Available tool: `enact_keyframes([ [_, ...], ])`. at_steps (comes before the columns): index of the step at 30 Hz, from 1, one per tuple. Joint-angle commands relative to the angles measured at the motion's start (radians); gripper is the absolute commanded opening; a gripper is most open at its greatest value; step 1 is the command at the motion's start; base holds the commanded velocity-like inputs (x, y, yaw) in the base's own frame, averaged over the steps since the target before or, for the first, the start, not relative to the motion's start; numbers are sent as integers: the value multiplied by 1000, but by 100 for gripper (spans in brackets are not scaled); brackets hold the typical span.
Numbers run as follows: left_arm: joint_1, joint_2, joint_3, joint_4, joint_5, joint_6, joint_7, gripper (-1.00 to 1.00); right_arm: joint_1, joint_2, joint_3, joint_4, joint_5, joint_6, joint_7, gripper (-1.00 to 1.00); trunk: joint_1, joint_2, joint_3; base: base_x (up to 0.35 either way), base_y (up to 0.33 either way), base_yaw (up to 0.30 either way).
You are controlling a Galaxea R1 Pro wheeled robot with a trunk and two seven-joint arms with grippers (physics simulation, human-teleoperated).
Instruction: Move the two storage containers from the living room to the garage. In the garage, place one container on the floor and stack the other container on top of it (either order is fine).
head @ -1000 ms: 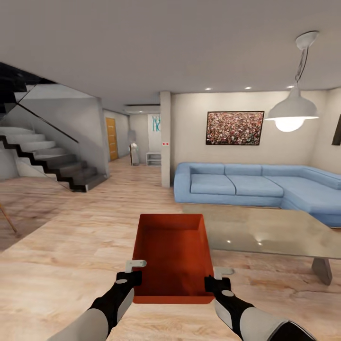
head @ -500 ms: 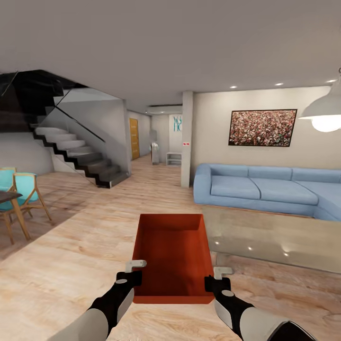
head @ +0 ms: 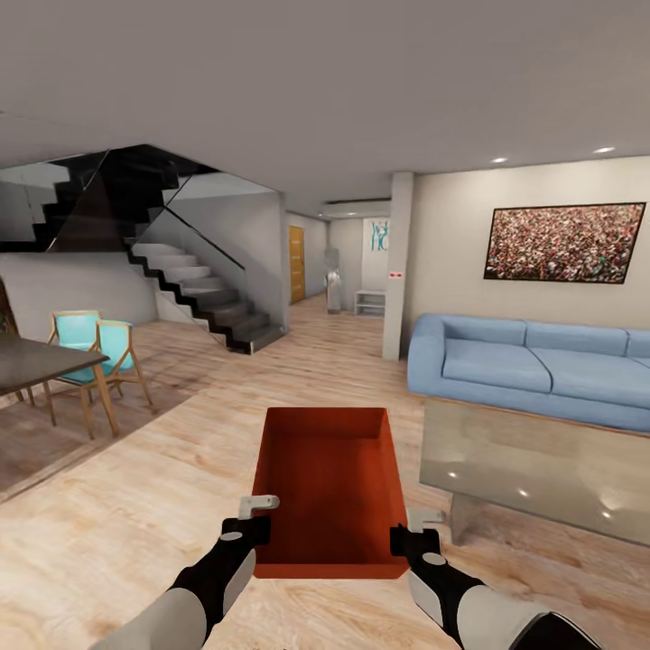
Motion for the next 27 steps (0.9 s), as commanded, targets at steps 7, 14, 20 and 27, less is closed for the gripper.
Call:
enact_keyframes([
  [7,-1,-2,21,-5,32,-3,-2,-100,0,0,13,1,-13,-3,6,-100,0,-1,-1,108,0,228],
  [14,-1,-2,30,-4,32,-2,-2,-100,0,0,13,1,-12,-3,6,-100,0,-1,-1,301,0,15],
  [20,-1,-1,73,-3,30,1,-2,-100,0,0,13,1,-12,-2,6,-100,0,-1,-1,320,0,1],
  [27,-1,-1,77,-2,30,3,-2,-100,0,1,13,1,-12,-1,6,-100,0,-1,-1,320,0,0],
])
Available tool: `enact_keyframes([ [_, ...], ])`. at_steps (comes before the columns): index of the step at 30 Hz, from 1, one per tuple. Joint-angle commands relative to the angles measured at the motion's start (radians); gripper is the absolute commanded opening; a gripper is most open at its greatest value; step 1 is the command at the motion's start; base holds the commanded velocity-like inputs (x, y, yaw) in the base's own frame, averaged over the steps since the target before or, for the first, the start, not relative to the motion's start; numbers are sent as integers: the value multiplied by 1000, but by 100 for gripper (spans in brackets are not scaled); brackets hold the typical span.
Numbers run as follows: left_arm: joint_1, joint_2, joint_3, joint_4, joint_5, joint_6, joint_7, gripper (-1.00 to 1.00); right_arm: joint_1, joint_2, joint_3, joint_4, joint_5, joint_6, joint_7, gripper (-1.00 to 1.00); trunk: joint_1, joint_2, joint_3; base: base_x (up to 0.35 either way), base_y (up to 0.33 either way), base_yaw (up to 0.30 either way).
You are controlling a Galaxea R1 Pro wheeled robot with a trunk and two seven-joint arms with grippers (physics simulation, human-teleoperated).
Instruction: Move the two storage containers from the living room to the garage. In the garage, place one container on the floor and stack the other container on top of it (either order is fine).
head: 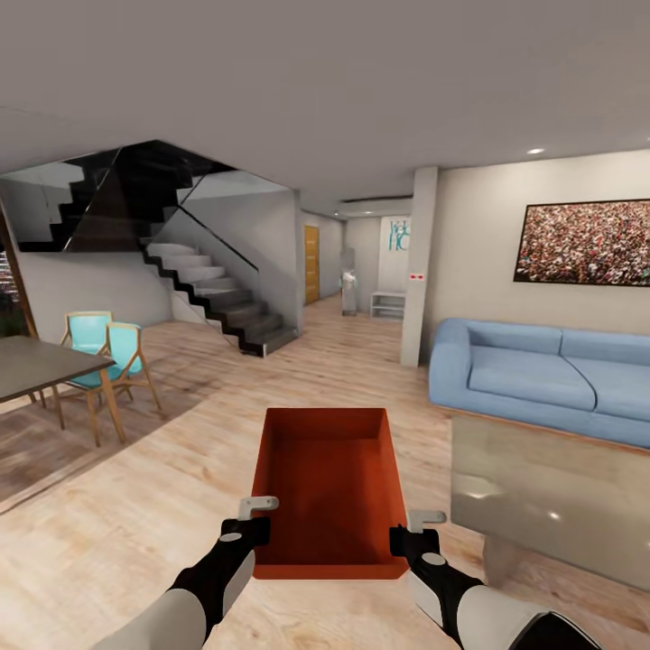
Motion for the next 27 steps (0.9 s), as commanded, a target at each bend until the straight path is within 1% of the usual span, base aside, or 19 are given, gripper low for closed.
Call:
enact_keyframes([
  [1,-1,0,58,-7,47,8,3,-100,0,0,7,0,-9,-3,4,-100,1,-1,-1,320,0,0],
  [10,-1,0,58,-7,47,9,3,-100,0,-1,7,0,-10,-5,4,-100,1,-1,-1,320,0,8],
  [18,-1,0,58,-7,47,8,3,-100,0,-1,7,0,-11,-4,6,-100,1,-1,-1,320,0,237],
  [27,-1,0,59,-5,47,8,2,-100,0,-1,7,0,-10,-3,10,-100,1,-1,-1,320,0,30],
])
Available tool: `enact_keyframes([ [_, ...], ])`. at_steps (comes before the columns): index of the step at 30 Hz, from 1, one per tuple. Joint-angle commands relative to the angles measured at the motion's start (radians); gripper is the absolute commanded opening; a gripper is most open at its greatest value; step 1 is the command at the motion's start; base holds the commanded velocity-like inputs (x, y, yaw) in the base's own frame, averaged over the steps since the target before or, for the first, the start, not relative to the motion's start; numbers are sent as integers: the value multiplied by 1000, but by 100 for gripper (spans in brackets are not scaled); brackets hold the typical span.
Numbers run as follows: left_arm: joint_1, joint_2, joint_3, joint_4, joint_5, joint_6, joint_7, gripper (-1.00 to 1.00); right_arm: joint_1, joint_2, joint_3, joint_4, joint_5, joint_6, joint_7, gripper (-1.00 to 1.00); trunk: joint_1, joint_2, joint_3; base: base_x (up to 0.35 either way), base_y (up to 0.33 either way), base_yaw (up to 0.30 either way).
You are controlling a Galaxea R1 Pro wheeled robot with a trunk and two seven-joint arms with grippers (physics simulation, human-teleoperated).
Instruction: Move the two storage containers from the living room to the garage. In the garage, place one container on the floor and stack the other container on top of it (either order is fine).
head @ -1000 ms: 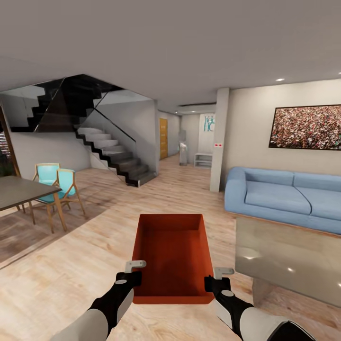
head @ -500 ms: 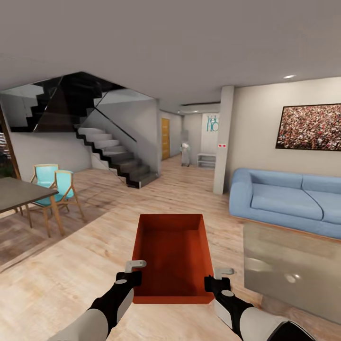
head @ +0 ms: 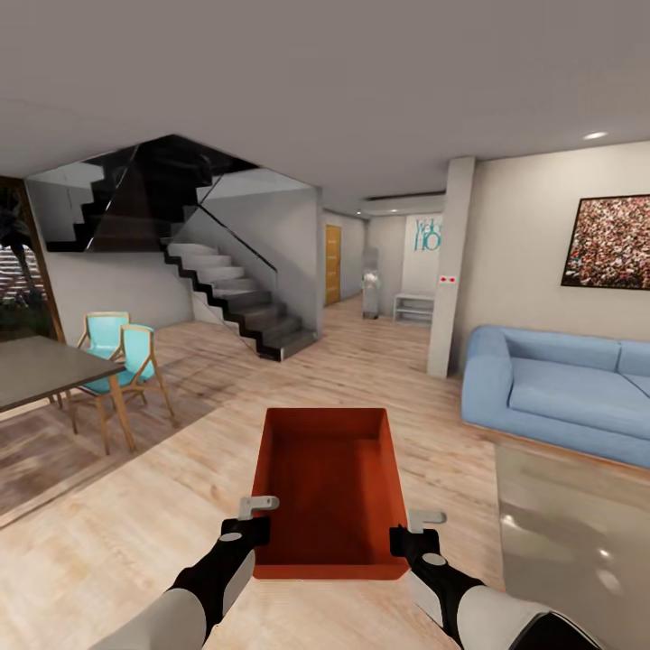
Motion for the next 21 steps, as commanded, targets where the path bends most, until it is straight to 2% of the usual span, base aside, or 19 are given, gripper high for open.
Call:
enact_keyframes([
  [1,-1,0,62,-4,46,7,2,-100,0,0,2,-2,1,-1,7,-100,1,-1,-1,320,0,2],
  [21,-1,-2,61,-13,45,-1,-5,-100,0,0,2,-1,0,-2,-4,-100,1,-1,-1,320,0,0],
])
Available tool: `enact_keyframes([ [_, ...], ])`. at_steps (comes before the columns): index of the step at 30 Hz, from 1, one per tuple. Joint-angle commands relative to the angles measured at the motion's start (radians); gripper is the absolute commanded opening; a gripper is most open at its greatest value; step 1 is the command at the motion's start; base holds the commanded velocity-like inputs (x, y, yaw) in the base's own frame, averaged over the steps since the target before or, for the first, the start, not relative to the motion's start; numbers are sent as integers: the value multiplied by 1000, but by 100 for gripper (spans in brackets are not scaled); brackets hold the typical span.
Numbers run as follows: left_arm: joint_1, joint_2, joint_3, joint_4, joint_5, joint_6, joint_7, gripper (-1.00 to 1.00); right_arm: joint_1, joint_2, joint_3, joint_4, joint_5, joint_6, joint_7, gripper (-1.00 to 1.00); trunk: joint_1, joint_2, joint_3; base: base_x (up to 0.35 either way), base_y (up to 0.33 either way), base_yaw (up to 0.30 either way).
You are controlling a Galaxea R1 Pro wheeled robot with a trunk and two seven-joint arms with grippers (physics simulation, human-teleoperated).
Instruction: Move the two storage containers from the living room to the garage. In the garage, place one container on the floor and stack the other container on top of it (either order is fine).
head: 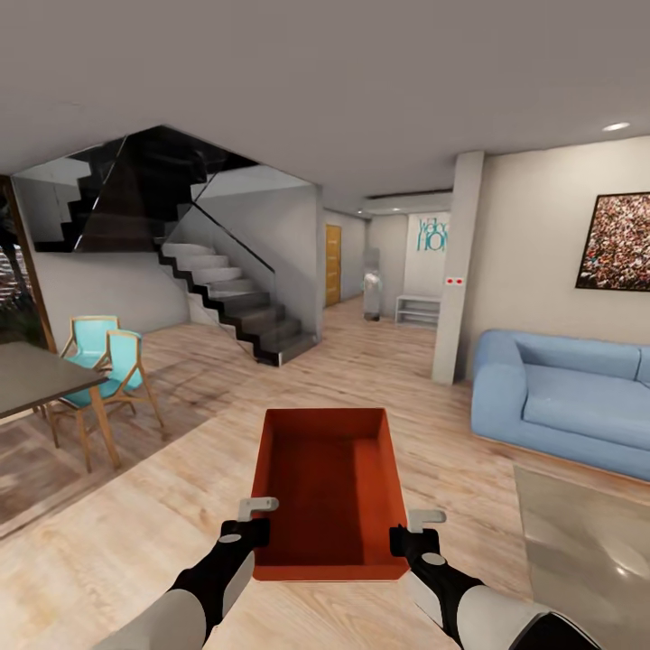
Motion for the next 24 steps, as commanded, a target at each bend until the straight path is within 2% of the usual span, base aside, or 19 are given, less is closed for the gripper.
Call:
enact_keyframes([
  [1,-1,0,37,-25,62,7,1,-100,0,-1,7,2,-18,-7,3,-100,1,-1,-1,320,0,0],
  [24,-1,0,37,-26,61,3,6,-100,0,-1,7,2,-18,-7,4,-100,1,-1,-1,320,0,0],
])
